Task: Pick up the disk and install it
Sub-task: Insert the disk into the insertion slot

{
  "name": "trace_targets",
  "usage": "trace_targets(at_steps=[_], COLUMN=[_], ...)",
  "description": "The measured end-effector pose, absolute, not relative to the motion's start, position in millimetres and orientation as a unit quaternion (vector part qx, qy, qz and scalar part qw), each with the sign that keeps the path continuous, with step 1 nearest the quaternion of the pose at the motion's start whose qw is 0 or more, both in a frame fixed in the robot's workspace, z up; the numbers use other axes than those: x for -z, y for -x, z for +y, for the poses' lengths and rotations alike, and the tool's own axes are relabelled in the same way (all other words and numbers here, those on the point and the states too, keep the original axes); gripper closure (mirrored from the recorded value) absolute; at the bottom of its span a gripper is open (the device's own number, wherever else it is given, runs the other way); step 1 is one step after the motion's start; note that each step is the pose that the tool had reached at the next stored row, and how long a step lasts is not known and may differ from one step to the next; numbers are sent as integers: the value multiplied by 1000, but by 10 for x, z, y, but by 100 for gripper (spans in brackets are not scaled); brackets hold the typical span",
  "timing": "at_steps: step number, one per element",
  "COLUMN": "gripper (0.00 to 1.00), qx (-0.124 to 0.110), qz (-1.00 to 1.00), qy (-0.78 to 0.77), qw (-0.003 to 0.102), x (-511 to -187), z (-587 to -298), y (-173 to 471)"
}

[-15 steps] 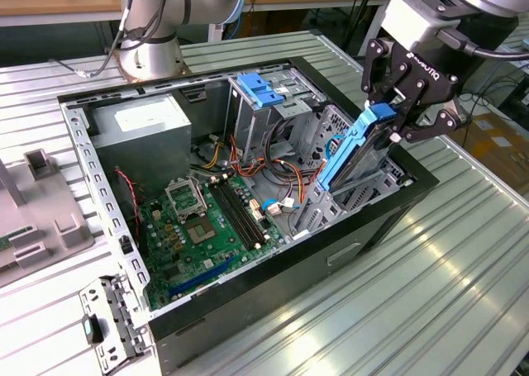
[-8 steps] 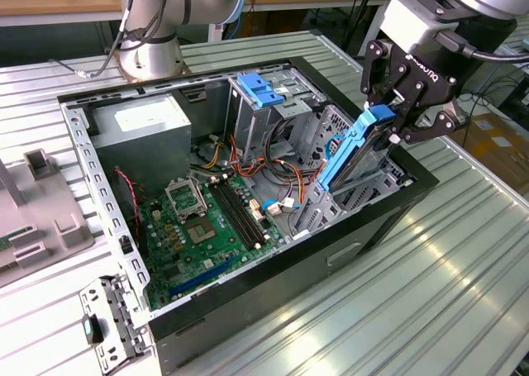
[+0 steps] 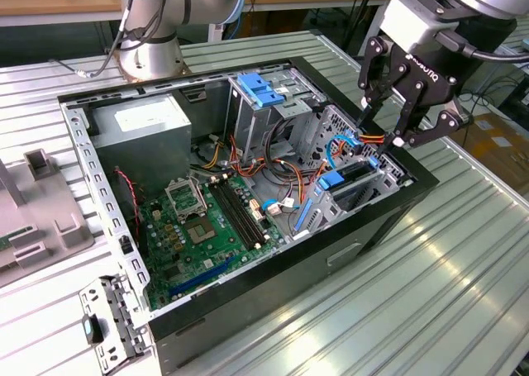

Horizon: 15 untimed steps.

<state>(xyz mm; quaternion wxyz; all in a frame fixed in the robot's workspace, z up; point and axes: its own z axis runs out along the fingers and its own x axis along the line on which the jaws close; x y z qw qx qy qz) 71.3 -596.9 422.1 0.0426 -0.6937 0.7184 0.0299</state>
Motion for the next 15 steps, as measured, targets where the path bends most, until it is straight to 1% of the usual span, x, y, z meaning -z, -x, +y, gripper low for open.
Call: trace_targets(at_steps=[2,4,5,9,15], gripper=[51,64,64,88,89], qx=[-30,-30,-30,-30,-30], qz=[718,718,718,718,718], qy=[694,694,694,694,694], qw=[43,43,43,43,43], x=[-4220,-4220,-4220,-4220,-4219], z=[-5969,-5969,-5969,-5969,-5969], y=[-713,-713,-713,-713,-713])
